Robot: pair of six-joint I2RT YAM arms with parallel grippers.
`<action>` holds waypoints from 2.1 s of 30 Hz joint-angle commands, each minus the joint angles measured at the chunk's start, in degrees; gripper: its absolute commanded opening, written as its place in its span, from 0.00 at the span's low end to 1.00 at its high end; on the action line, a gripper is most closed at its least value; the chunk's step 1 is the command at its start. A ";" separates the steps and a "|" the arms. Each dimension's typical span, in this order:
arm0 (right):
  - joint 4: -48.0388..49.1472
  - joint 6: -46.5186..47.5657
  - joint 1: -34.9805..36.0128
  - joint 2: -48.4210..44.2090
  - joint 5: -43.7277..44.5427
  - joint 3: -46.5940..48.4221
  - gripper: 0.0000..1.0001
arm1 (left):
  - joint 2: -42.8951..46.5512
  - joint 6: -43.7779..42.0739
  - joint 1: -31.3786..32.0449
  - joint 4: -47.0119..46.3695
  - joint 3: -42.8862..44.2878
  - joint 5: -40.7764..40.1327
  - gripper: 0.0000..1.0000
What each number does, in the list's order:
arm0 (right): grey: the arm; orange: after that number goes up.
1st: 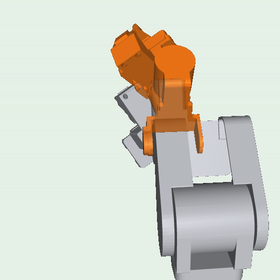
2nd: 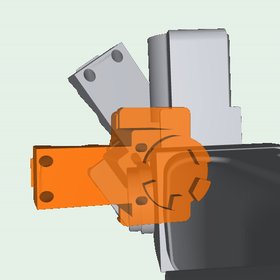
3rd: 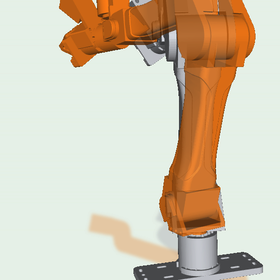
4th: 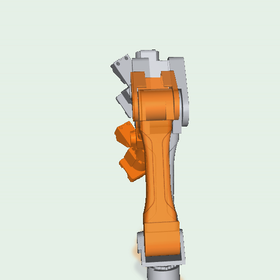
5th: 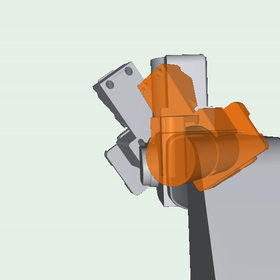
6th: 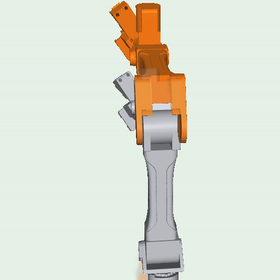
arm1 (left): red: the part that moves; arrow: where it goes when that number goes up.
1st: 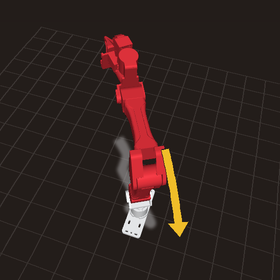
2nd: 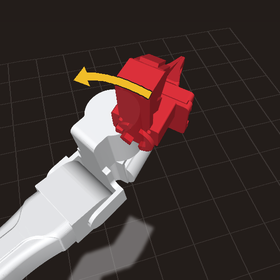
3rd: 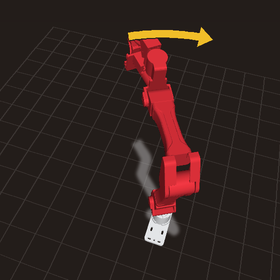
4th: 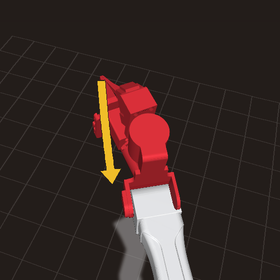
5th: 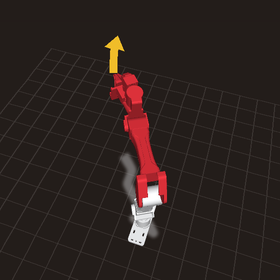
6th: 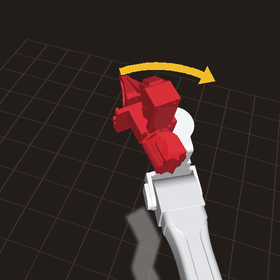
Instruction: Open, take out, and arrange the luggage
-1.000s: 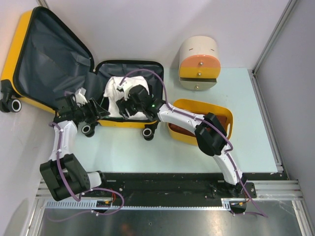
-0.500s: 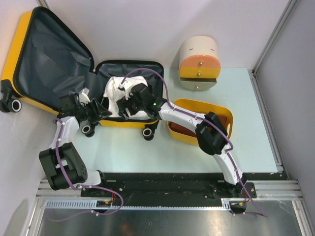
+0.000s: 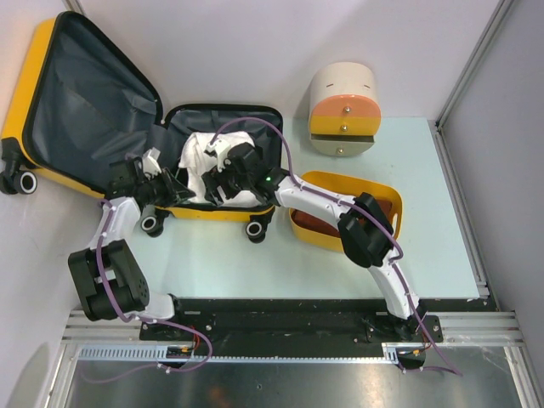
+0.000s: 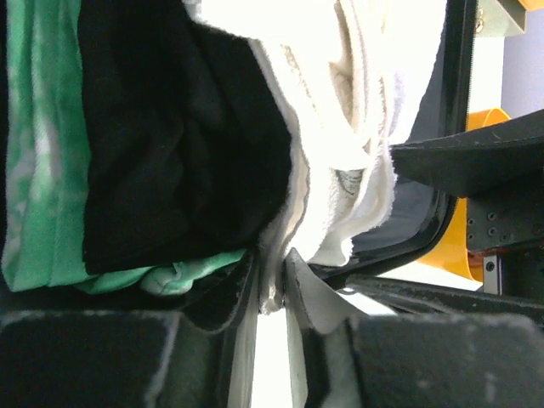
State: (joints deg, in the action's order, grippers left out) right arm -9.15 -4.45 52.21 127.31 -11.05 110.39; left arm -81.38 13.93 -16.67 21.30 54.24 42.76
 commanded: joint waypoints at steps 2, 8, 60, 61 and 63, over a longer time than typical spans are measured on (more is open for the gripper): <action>0.53 -0.21 -0.09 -1.62 -6.78 1.06 0.84 | 4.56 2.94 1.37 -1.70 2.63 3.11 0.17; 2.81 0.23 0.18 -2.50 -10.13 -0.79 0.89 | 7.12 5.31 7.25 -1.70 4.38 2.86 0.00; -28.01 47.15 -18.09 -30.78 -25.07 5.36 0.00 | 4.13 -7.43 1.72 -2.14 24.16 11.02 1.00; -28.81 47.77 -18.89 -31.76 -25.42 4.67 0.00 | 4.04 -7.26 1.99 -2.14 24.33 12.07 1.00; -30.74 48.39 -21.95 -33.96 -26.13 3.96 0.00 | 3.60 -7.25 3.04 -2.14 24.25 12.08 1.00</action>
State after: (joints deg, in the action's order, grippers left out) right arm -35.46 39.51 33.78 101.16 -32.10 111.87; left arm -77.69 7.27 -15.09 20.21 75.88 50.39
